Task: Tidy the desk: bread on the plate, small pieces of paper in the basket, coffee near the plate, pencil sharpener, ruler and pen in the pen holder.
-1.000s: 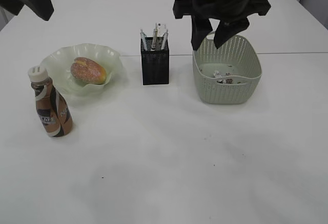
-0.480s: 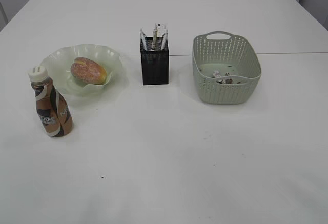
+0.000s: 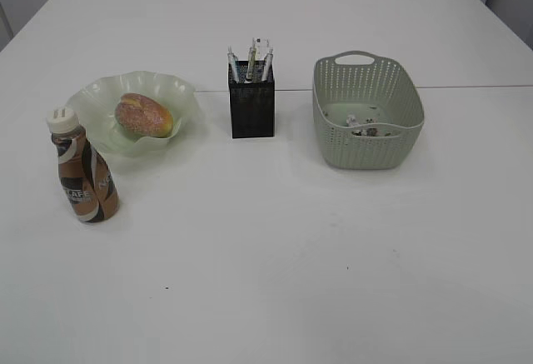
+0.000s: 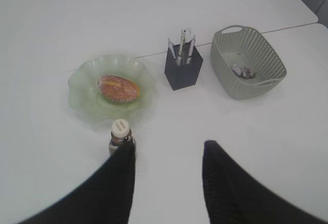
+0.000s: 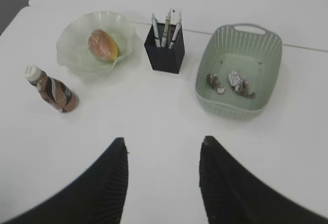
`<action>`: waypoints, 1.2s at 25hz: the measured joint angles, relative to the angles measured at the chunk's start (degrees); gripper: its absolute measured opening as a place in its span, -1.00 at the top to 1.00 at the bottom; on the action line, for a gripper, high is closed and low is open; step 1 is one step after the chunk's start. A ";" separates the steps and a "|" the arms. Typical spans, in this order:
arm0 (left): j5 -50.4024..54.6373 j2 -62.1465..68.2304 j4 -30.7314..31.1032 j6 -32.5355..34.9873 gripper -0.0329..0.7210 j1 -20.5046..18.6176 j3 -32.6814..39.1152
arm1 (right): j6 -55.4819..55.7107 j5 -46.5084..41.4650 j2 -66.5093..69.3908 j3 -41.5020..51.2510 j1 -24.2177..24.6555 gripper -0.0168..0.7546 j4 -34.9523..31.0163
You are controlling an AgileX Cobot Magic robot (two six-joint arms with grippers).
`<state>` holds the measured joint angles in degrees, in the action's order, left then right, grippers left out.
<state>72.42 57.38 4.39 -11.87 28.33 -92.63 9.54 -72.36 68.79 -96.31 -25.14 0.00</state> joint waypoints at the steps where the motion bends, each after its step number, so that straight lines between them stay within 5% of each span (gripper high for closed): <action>1: 0.00 -1.44 0.00 0.00 0.06 0.00 1.88 | 0.00 0.00 -2.02 2.39 0.00 0.08 0.00; 11: 0.23 -17.65 -0.04 3.07 0.14 0.00 24.05 | -0.54 -0.17 -22.67 30.78 0.00 0.08 0.31; 18: -7.85 -33.93 -0.29 3.80 0.17 0.00 36.46 | -5.97 9.01 -45.52 48.09 0.00 0.08 0.31; 30: -10.30 -50.86 -0.43 4.84 0.17 0.00 56.92 | -8.04 9.08 -69.84 63.80 0.00 0.09 1.73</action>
<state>62.12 6.52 3.96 -7.02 28.33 -35.71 1.49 -63.28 -1.05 -32.51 -25.14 1.73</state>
